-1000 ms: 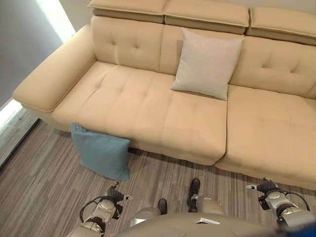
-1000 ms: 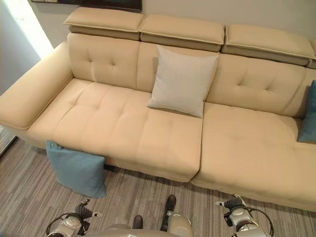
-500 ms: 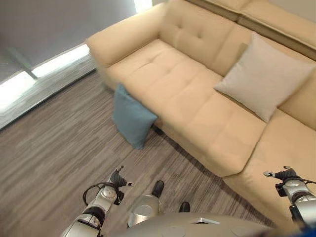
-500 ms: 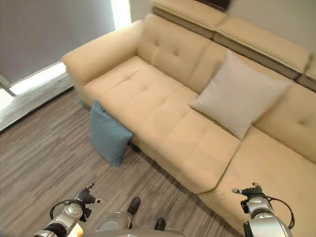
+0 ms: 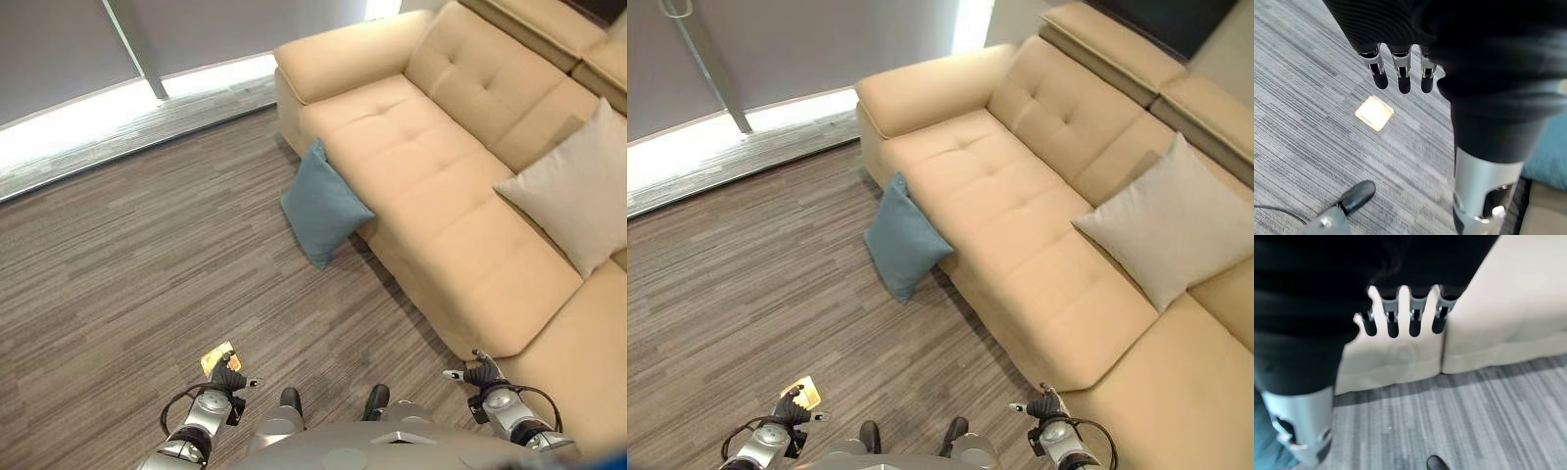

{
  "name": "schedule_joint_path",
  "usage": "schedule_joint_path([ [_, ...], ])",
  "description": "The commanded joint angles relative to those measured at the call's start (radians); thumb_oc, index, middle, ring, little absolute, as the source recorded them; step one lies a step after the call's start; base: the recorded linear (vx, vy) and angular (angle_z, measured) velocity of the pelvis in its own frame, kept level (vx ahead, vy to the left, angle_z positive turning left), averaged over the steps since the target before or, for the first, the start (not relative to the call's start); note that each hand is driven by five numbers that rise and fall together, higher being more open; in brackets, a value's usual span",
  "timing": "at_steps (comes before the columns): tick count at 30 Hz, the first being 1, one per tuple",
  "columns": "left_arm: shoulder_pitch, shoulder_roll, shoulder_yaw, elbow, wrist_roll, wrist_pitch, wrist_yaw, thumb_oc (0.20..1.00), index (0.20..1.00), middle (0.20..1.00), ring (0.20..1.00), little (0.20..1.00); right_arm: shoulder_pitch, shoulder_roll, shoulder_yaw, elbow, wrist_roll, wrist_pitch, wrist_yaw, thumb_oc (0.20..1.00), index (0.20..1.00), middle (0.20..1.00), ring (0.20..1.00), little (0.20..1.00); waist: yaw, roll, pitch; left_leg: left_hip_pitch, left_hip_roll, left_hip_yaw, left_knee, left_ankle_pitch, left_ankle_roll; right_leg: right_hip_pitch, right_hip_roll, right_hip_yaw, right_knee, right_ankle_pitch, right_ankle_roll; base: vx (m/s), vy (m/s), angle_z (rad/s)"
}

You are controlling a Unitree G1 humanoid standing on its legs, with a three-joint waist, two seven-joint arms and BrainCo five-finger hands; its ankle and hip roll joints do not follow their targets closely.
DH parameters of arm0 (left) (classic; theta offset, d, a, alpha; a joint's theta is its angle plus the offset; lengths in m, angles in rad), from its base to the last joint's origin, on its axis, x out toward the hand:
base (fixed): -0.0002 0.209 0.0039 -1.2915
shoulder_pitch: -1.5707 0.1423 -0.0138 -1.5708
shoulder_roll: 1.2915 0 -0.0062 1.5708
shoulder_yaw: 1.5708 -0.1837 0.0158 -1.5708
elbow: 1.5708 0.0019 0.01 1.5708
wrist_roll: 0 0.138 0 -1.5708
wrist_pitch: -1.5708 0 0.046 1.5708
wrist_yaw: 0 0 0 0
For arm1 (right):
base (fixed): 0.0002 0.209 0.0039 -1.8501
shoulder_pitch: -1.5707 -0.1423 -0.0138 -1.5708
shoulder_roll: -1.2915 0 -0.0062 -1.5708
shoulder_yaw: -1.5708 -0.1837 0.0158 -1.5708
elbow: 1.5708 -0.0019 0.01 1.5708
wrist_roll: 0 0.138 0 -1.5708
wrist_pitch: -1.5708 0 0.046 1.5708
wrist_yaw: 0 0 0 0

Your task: Pick up all the scattered cushions and arrange them neatly on the sofa.

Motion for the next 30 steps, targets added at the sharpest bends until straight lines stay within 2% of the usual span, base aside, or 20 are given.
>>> schedule_joint_path([
  [1,-0.009,0.021,-0.01,0.028,-0.01,-0.005,0.021,1.0,1.0,1.0,1.0,1.0,-0.005,-0.006,0.064,-0.001,-0.034,0.007,-0.005,1.0,1.0,1.0,1.0,1.0,-0.039,0.024,0.026,-0.036,-0.018,-0.171,0.009,-0.039,-0.013,0.005,0.14,0.242,-0.041,-0.053,0.015,0.09,0.048,1.27],
  [3,-0.007,0.026,-0.011,0.041,-0.004,-0.005,0.028,1.0,1.0,1.0,1.0,1.0,0.019,-0.007,0.067,-0.014,-0.022,0.004,-0.009,1.0,1.0,1.0,1.0,1.0,-0.055,0.023,0.032,-0.04,-0.045,-0.251,0.001,-0.025,-0.013,-0.005,0.196,0.383,-0.058,-0.04,0.02,0.09,-0.002,1.86],
  [5,-0.005,0.028,-0.017,0.052,0.002,-0.005,0.033,1.0,1.0,1.0,1.0,1.0,0.032,-0.005,0.072,-0.024,-0.016,0.0,-0.007,1.0,1.0,1.0,1.0,1.0,-0.059,0.016,0.036,-0.042,-0.052,-0.279,-0.002,-0.019,-0.019,0.007,0.201,0.389,-0.087,-0.037,0.009,0.06,-0.075,1.17],
  [7,-0.003,0.023,-0.016,0.058,-0.003,-0.004,0.034,1.0,1.0,1.0,1.0,1.0,0.041,-0.003,0.068,-0.028,-0.011,-0.005,-0.008,1.0,1.0,1.0,1.0,1.0,-0.06,0.01,0.03,-0.053,-0.056,-0.308,-0.005,-0.011,-0.038,0.026,0.199,0.355,-0.134,-0.028,0.007,0.1,-0.173,1.12],
  [10,0.003,0.007,-0.01,0.07,-0.012,0.0,0.033,1.0,1.0,1.0,1.0,1.0,0.052,-0.012,0.053,-0.042,-0.002,-0.016,-0.009,1.0,1.0,1.0,1.0,1.0,-0.066,0.004,0.029,-0.068,-0.052,-0.298,0.033,-0.026,-0.052,0.068,0.177,0.276,-0.166,-0.03,0.002,0.09,-0.126,1.09],
  [12,0.002,0.001,-0.011,0.075,-0.014,0.004,0.034,1.0,1.0,1.0,1.0,1.0,0.062,-0.013,0.043,-0.043,0.004,-0.015,-0.009,1.0,1.0,1.0,1.0,1.0,-0.074,0.001,0.03,-0.084,-0.039,-0.249,0.058,-0.026,-0.058,0.083,0.167,0.239,-0.173,-0.038,0.001,0.0,-0.018,0.54],
  [13,0.002,0.001,-0.011,0.074,-0.014,0.004,0.034,1.0,1.0,1.0,1.0,1.0,0.062,-0.013,0.043,-0.043,0.004,-0.015,-0.009,1.0,1.0,1.0,1.0,1.0,-0.075,0.001,0.03,-0.086,-0.039,-0.25,0.061,-0.027,-0.058,0.083,0.167,0.238,-0.173,-0.038,0.001,0.02,0.014,0.66],
  [14,0.006,-0.003,-0.011,0.072,-0.014,0.006,0.035,1.0,1.0,1.0,1.0,1.0,0.066,-0.014,0.038,-0.041,0.008,-0.014,-0.008,1.0,1.0,1.0,1.0,1.0,-0.083,0.002,0.024,-0.093,-0.021,-0.182,0.062,-0.02,-0.057,0.094,0.161,0.212,-0.184,-0.038,0.003,0.04,0.027,0.63],
  [15,0.008,-0.002,-0.01,0.074,-0.013,0.007,0.035,1.0,1.0,1.0,1.0,1.0,0.065,-0.013,0.039,-0.033,0.009,-0.011,-0.008,1.0,1.0,1.0,1.0,1.0,-0.085,0.002,0.02,-0.095,-0.015,-0.154,0.059,-0.016,-0.056,0.102,0.161,0.205,-0.19,-0.037,0.004,0.04,0.028,0.56],
  [16,0.008,-0.002,-0.01,0.074,-0.013,0.007,0.035,1.0,1.0,1.0,1.0,1.0,0.065,-0.013,0.039,-0.033,0.009,-0.011,-0.008,1.0,1.0,1.0,1.0,1.0,-0.084,0.002,0.019,-0.095,-0.015,-0.154,0.06,-0.016,-0.056,0.102,0.161,0.206,-0.191,-0.036,0.004,0.06,0.047,0.51],
  [17,0.01,0.0,-0.009,0.071,-0.016,0.008,0.035,1.0,1.0,1.0,1.0,1.0,0.061,-0.011,0.045,-0.024,0.008,-0.006,-0.007,1.0,1.0,1.0,1.0,1.0,-0.085,-0.001,0.015,-0.107,-0.005,-0.12,0.064,-0.005,-0.054,0.108,0.159,0.202,-0.196,-0.036,0.006,0.03,0.038,0.37],
  [21,0.022,0.008,0.009,0.077,-0.014,0.016,0.033,1.0,1.0,1.0,1.0,1.0,0.05,0.001,0.051,-0.021,0.003,-0.001,-0.007,1.0,1.0,1.0,1.0,1.0,-0.077,-0.005,-0.002,-0.087,-0.005,-0.117,0.027,-0.015,-0.043,0.105,0.165,0.215,-0.177,-0.047,0.009,0.11,0.101,-0.11],
  [22,0.03,0.016,0.021,0.083,-0.012,0.02,0.034,1.0,1.0,1.0,1.0,1.0,0.042,0.007,0.06,-0.029,-0.003,0.001,-0.007,1.0,1.0,1.0,1.0,1.0,-0.073,-0.008,-0.006,-0.074,-0.008,-0.119,0.017,-0.02,-0.034,0.098,0.161,0.231,-0.138,-0.052,0.014,0.21,0.302,-0.29],
  [23,0.028,0.026,0.026,0.078,-0.012,0.019,0.035,1.0,1.0,1.0,1.0,1.0,0.039,0.015,0.067,-0.046,-0.008,0.004,-0.004,1.0,1.0,1.0,1.0,1.0,-0.065,-0.006,0.001,-0.048,-0.015,-0.126,-0.003,-0.025,-0.017,0.061,0.153,0.255,-0.026,-0.05,0.028,0.17,0.269,-0.62],
  [24,0.028,0.026,0.026,0.078,-0.012,0.019,0.035,1.0,1.0,1.0,1.0,1.0,0.039,0.015,0.067,-0.046,-0.008,0.004,-0.004,1.0,1.0,1.0,1.0,1.0,-0.064,-0.006,0.001,-0.048,-0.015,-0.125,-0.004,-0.025,-0.017,0.059,0.152,0.256,-0.022,-0.052,0.029,0.15,0.354,-0.51],
  [25,0.015,0.041,0.023,0.067,-0.013,0.021,0.04,1.0,1.0,1.0,1.0,1.0,0.033,0.021,0.074,-0.055,-0.011,0.006,-0.004,1.0,1.0,1.0,1.0,1.0,-0.072,0.005,0.024,-0.026,-0.018,-0.141,-0.017,-0.025,0.005,-0.025,0.152,0.29,0.159,-0.003,0.044,0.15,0.274,-0.48],
  [26,0.011,0.042,0.023,0.063,-0.017,0.019,0.037,1.0,1.0,1.0,1.0,1.0,0.03,0.023,0.077,-0.054,-0.011,0.007,0.0,1.0,1.0,1.0,1.0,1.0,-0.076,0.016,0.033,0.004,-0.018,-0.148,-0.029,-0.034,0.009,-0.075,0.158,0.298,0.214,0.006,0.039,0.2,0.306,-0.03],
  [27,0.011,0.041,0.023,0.06,-0.021,0.019,0.037,1.0,1.0,1.0,1.0,1.0,0.03,0.021,0.077,-0.051,-0.011,0.009,0.0,1.0,1.0,1.0,1.0,1.0,-0.078,0.02,0.037,0.02,-0.022,-0.154,-0.035,-0.037,0.011,-0.092,0.162,0.298,0.207,0.008,0.034,0.29,0.191,-0.14],
  [28,0.011,0.036,0.018,0.063,-0.025,0.018,0.034,1.0,1.0,1.0,1.0,1.0,0.024,0.017,0.08,-0.039,-0.011,0.012,0.001,1.0,1.0,1.0,1.0,1.0,-0.085,0.027,0.04,0.047,-0.03,-0.168,-0.05,-0.046,0.012,-0.125,0.171,0.282,0.144,0.006,0.021,0.27,0.114,-0.04],
  [30,0.006,0.031,0.012,0.074,-0.024,0.017,0.031,1.0,1.0,1.0,1.0,1.0,0.018,0.013,0.081,-0.03,-0.013,0.016,0.004,1.0,1.0,1.0,1.0,1.0,-0.098,0.028,0.048,0.067,-0.043,-0.183,-0.051,-0.059,0.012,-0.149,0.187,0.261,0.069,0.025,0.02,0.28,0.086,-0.05],
])
